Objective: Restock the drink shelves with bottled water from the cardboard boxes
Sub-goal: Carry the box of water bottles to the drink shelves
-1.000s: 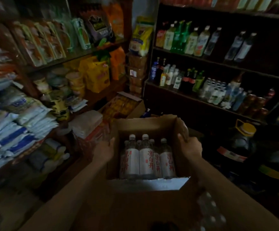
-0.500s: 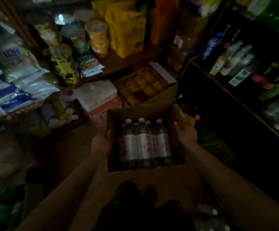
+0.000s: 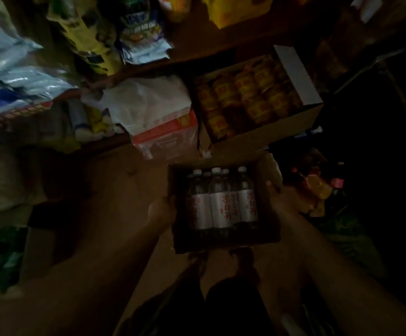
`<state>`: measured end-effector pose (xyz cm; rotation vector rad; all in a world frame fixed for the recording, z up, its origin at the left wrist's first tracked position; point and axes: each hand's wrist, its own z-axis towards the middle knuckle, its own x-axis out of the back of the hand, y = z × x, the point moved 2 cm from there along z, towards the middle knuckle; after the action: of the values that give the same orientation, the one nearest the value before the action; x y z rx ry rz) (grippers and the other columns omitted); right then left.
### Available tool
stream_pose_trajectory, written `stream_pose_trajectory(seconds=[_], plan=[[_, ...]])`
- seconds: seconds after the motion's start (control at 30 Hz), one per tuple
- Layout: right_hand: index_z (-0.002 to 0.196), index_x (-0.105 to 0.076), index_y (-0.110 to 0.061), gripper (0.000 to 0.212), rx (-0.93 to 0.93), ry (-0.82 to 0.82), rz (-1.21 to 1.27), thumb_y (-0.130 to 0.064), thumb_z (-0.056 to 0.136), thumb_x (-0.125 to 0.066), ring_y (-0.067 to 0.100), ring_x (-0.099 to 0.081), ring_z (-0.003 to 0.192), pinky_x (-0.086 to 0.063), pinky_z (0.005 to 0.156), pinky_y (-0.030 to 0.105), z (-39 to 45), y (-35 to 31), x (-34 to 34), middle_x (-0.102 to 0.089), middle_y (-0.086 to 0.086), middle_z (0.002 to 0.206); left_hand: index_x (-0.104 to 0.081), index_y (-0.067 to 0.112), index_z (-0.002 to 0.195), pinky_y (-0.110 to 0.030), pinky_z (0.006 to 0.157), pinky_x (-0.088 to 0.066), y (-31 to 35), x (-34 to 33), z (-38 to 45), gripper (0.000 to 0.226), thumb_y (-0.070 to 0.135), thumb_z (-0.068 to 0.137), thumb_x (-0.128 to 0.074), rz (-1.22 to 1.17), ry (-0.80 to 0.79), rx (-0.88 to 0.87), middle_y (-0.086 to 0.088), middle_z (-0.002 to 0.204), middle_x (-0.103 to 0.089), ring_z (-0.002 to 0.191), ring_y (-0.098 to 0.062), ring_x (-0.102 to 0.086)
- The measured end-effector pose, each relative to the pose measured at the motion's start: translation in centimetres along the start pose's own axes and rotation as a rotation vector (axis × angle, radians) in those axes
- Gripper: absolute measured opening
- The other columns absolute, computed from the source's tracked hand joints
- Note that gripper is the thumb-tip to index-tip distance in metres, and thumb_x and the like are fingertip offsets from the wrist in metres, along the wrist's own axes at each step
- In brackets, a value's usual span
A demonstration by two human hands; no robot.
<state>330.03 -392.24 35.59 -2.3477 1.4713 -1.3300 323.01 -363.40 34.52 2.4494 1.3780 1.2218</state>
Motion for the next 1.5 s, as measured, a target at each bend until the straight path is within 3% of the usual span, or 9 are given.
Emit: stream_pose_trajectory(seconds=[0.07,0.27,0.47,0.57,0.77,1.0,1.3,1.43,1.5], plan=[[0.13,-0.052,0.003,0.063,0.024,-0.016,-0.092,-0.05,0.097,-0.041,0.04,-0.049,0.121,-0.038,0.098,0.038,3.6,0.5,-1.0,-0.052,0.025,0.133,-0.048,0.014,0.059,-0.034,0.07,-0.048,-0.5,-2.1,2.7,0.048,0.029,0.102,-0.034,-0.05,-0.004,0.051,-0.006,0.067,-0.054,0.073,-0.027,-0.059],[0.118,-0.058,0.007,0.051,0.062,-0.047,-0.142,-0.039,0.098,-0.047,0.041,-0.057,0.108,-0.044,0.081,0.036,11.3,1.3,-5.3,-0.06,0.026,0.118,-0.05,0.011,0.06,-0.022,0.048,-0.039,-2.8,-7.2,9.7,0.052,0.033,0.102,-0.031,-0.07,0.006,0.132,-0.001,0.058,-0.052,0.051,-0.012,-0.05],[0.103,-0.063,0.0,0.056,0.042,-0.08,-0.214,-0.052,0.095,-0.044,0.036,-0.062,0.089,-0.046,0.07,0.035,18.4,4.8,-11.7,-0.063,0.019,0.099,-0.044,0.012,0.052,-0.022,0.048,-0.035,-6.0,-11.6,17.3,0.053,0.028,0.102,-0.035,-0.109,0.039,0.173,-0.001,0.054,-0.048,0.049,-0.015,-0.047],[0.1,-0.062,0.002,0.058,0.015,-0.103,-0.221,-0.053,0.095,-0.044,0.035,-0.062,0.086,-0.045,0.067,0.035,21.5,6.3,-14.5,-0.061,0.017,0.093,-0.047,0.01,0.055,-0.031,0.06,-0.046,-8.1,-14.0,21.2,0.051,0.028,0.101,-0.038,-0.196,0.032,0.194,-0.006,0.058,-0.052,0.06,-0.026,-0.055],[0.105,-0.062,0.004,0.051,0.024,-0.099,-0.21,-0.044,0.097,-0.047,0.034,-0.059,0.089,-0.045,0.072,0.035,27.8,7.2,-18.6,-0.059,0.017,0.096,-0.042,0.01,0.049,-0.024,0.05,-0.033,-9.9,-18.7,27.1,0.054,0.024,0.102,-0.039,-0.236,0.048,0.215,-0.004,0.052,-0.045,0.049,-0.016,-0.043],[0.119,-0.057,0.004,0.056,-0.011,-0.082,-0.211,-0.047,0.097,-0.047,0.038,-0.058,0.106,-0.049,0.083,0.04,34.2,6.2,-21.9,-0.059,0.023,0.118,-0.05,0.007,0.065,-0.024,0.054,-0.039,-9.4,-21.6,33.5,0.041,0.024,0.101,-0.042,-0.373,0.031,0.296,-0.006,0.066,-0.05,0.06,-0.015,-0.048],[0.134,-0.048,-0.001,0.056,-0.086,-0.149,-0.261,-0.045,0.099,-0.041,0.037,-0.055,0.113,-0.05,0.092,0.042,38.2,5.6,-23.1,-0.053,0.022,0.13,-0.041,0.011,0.053,-0.021,0.052,-0.037,-7.3,-22.1,36.5,0.046,0.015,0.098,-0.05,-0.442,0.035,0.351,-0.004,0.06,-0.043,0.054,-0.013,-0.041],[0.144,-0.037,-0.009,0.049,-0.054,-0.232,-0.242,-0.035,0.103,-0.036,0.035,-0.047,0.125,-0.043,0.097,0.038,36.2,5.3,-23.3,-0.043,0.019,0.143,-0.053,0.011,0.068,-0.023,0.061,-0.046,-6.4,-21.6,34.5,0.034,0.024,0.099,-0.048,-0.581,0.018,0.33,-0.005,0.074,-0.054,0.065,-0.015,-0.051],[0.144,-0.037,-0.012,0.05,-0.025,-0.262,-0.192,-0.035,0.1,-0.044,0.034,-0.047,0.125,-0.043,0.096,0.037,34.6,5.2,-23.1,-0.043,0.016,0.144,-0.063,0.004,0.098,-0.03,0.078,-0.05,-5.2,-21.2,32.9,0.026,0.024,0.1,-0.046,-0.618,0.006,0.301,-0.008,0.095,-0.059,0.086,-0.021,-0.057]])
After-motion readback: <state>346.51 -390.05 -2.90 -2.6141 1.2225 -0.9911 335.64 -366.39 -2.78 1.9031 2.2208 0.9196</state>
